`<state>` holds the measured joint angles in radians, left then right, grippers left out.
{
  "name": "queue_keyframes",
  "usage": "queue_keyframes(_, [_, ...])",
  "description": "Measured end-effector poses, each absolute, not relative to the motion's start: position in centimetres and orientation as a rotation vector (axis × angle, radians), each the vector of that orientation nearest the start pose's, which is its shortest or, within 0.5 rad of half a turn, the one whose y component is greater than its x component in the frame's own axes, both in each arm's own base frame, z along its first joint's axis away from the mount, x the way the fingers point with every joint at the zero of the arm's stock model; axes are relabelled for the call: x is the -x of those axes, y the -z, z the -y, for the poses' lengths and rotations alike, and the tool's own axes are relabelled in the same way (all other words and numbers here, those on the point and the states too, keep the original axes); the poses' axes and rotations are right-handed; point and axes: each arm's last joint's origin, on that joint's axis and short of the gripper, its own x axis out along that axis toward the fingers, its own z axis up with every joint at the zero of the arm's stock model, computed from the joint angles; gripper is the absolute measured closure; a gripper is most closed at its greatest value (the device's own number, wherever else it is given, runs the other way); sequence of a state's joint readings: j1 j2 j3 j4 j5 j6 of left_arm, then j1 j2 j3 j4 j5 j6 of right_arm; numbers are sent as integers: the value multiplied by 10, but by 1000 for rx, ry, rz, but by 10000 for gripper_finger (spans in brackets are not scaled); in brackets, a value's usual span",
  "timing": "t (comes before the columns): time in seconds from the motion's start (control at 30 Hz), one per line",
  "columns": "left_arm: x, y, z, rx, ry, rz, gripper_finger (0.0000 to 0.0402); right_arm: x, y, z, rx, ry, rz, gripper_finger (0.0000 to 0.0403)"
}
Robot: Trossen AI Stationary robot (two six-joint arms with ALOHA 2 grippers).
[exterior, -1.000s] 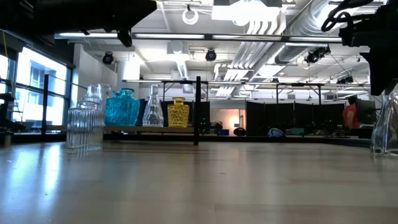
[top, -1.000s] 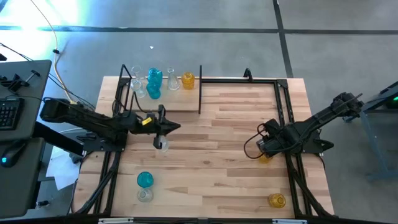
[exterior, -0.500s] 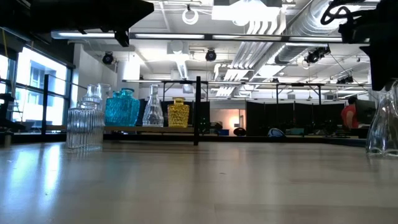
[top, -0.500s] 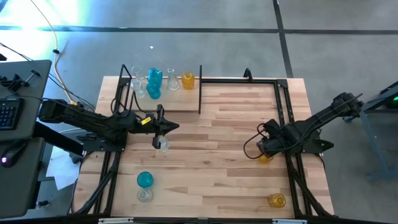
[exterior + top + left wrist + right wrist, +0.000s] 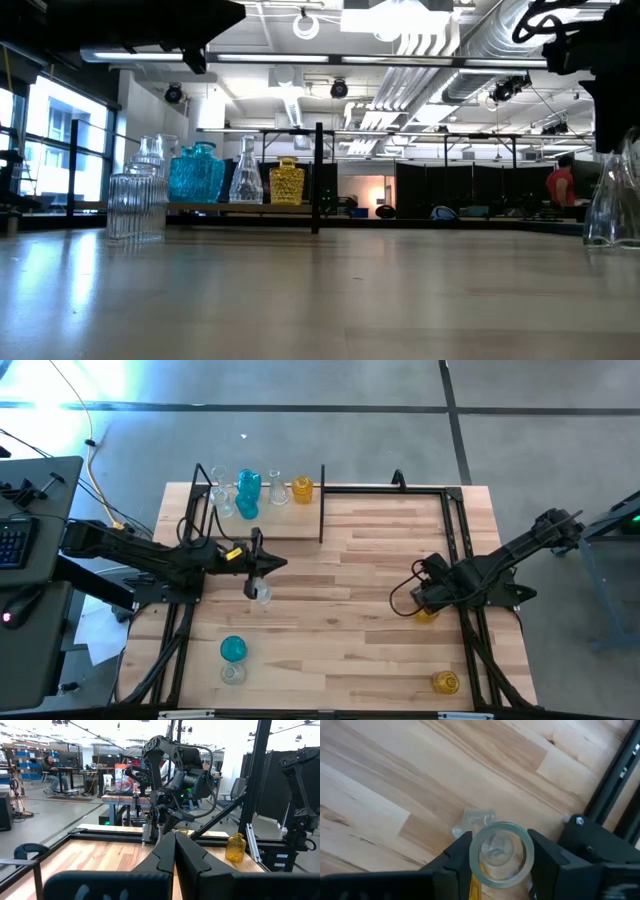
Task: Sort vases onto shelf
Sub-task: Put the transparent vase on the shelf aligned with the other transparent vase
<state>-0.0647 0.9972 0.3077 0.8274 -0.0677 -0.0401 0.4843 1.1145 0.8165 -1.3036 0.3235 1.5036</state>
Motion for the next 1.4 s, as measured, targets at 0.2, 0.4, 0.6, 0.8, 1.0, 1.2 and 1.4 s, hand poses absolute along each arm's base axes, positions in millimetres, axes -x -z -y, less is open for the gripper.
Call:
queue_keyframes(0.2, [-190, -230, 9, 39, -36, 73, 401, -149, -236, -67, -576, 817, -1124, 281])
queue_keyframes(0.4, [-176, -234, 8, 36, -60, 35, 402, -184, -265, -74, -514, 653, -1053, 281])
queue_keyframes(0.6, [-166, -239, 6, 34, -90, 54, 402, -253, -303, -78, -298, 481, -1020, 281])
queue_keyframes(0.8, [-163, -239, 5, 26, -118, 33, 401, -331, -321, -72, -111, 314, -1055, 281])
queue_keyframes(1.0, [-164, -235, 4, 21, -171, -5, 401, -409, -300, -48, 25, 198, -1114, 281])
queue_keyframes(1.2, [-163, -233, 3, 21, -187, -18, 401, -458, -265, -25, 82, 112, -1172, 281])
queue_keyframes(1.4, [-163, -232, 3, 35, -218, -30, 402, -477, -243, -16, 113, 90, -1192, 281])
